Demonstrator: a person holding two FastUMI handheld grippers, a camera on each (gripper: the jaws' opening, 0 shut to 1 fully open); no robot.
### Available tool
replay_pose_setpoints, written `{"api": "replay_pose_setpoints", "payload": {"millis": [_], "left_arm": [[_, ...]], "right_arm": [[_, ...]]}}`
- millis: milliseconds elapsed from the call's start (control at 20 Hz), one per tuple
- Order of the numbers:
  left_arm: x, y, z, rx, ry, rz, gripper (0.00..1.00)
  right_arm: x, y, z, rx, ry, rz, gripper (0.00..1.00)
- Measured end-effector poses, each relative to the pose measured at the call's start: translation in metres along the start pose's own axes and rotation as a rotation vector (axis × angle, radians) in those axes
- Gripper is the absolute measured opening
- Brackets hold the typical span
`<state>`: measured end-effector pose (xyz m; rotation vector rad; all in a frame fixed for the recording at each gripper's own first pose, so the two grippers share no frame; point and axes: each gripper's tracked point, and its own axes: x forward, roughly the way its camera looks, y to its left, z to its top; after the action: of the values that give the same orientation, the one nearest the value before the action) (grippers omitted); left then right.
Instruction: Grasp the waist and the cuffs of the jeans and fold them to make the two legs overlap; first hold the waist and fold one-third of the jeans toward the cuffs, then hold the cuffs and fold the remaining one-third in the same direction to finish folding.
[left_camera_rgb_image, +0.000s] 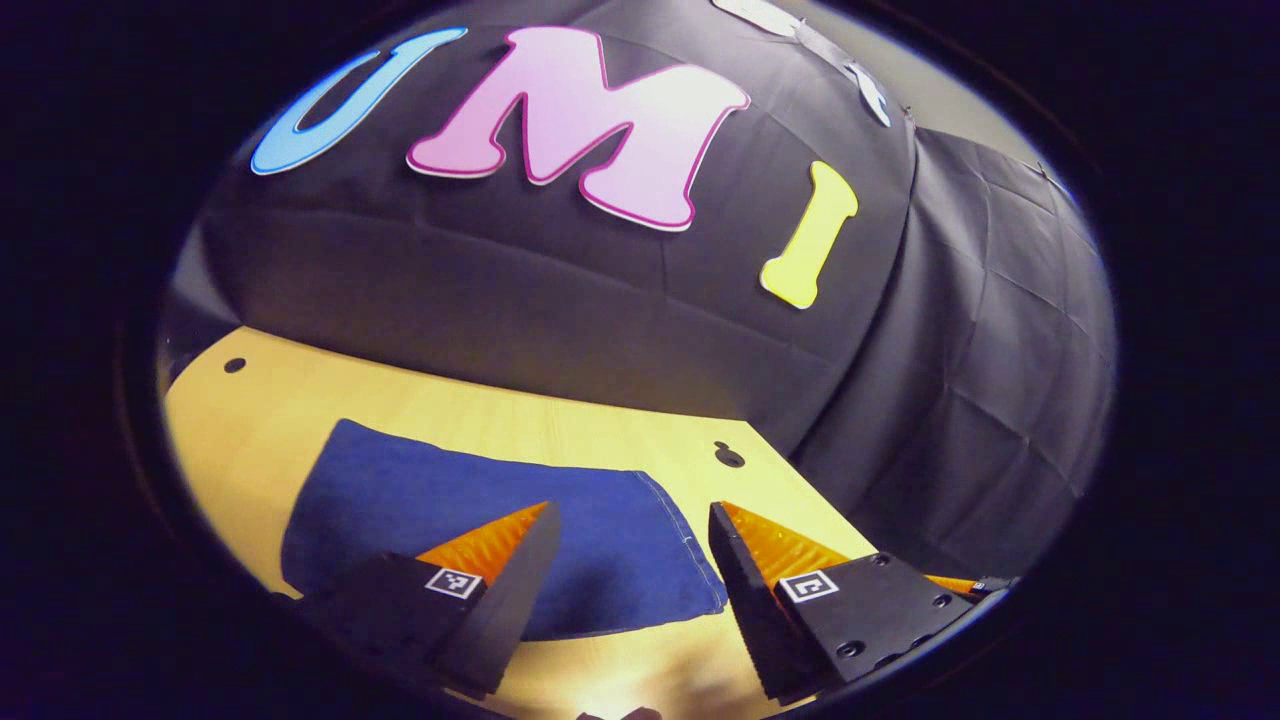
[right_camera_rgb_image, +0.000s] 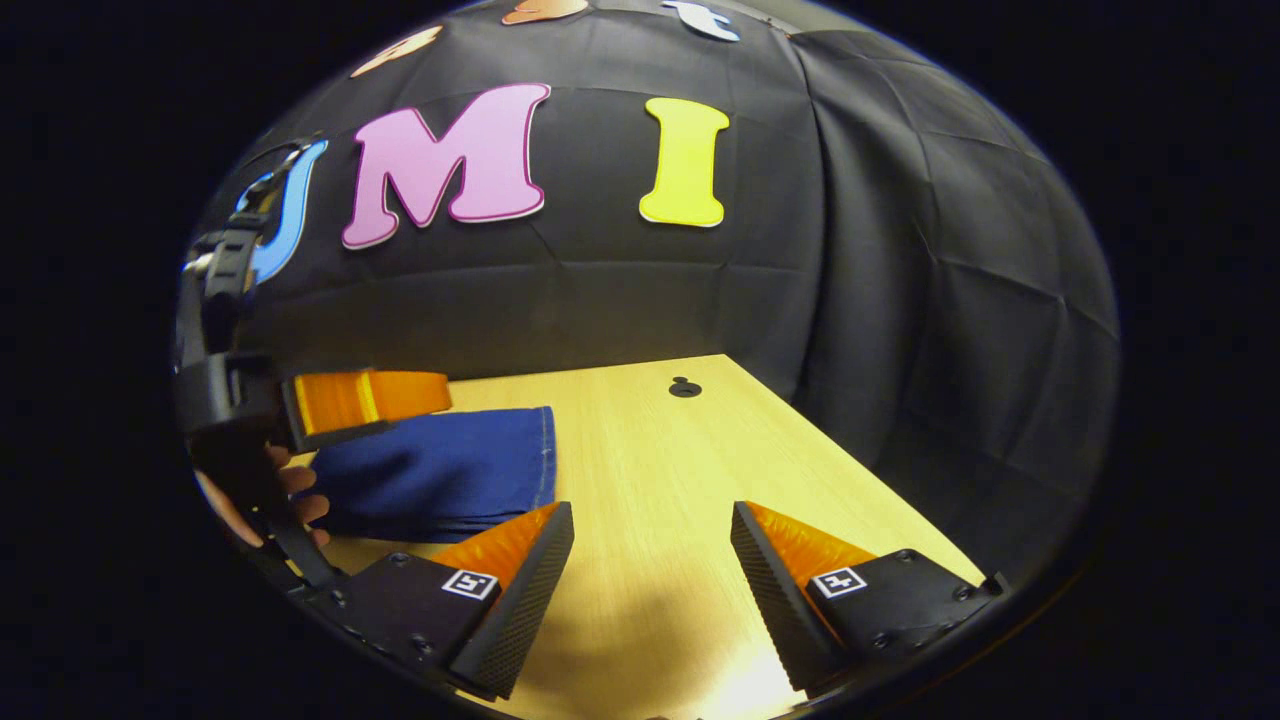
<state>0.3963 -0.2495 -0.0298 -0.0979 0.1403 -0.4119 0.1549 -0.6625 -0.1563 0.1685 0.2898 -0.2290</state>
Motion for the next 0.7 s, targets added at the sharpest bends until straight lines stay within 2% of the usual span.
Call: {"api": "replay_pose_setpoints", "payload": {"millis": [100, 450, 550, 700], "left_arm": [[-0.057, 0.022, 0.028, 0.020, -0.046, 0.054, 0.95], [-0.254, 0.081, 0.104, 0.149, -0.167, 0.265, 0.95], [-0.296, 0.094, 0.119, 0.123, -0.181, 0.317, 0.95], [-0.342, 0.095, 0.136, 0.061, -0.228, 0.343, 0.96]], "right_arm": [[-0.019, 0.011, 0.025, 0.004, -0.029, 0.026, 0.97], [-0.114, 0.067, 0.123, -0.064, -0.164, 0.162, 0.97], [-0.144, 0.079, 0.147, -0.075, -0.222, 0.188, 0.97], [-0.180, 0.094, 0.176, -0.090, -0.303, 0.229, 0.97]]}}
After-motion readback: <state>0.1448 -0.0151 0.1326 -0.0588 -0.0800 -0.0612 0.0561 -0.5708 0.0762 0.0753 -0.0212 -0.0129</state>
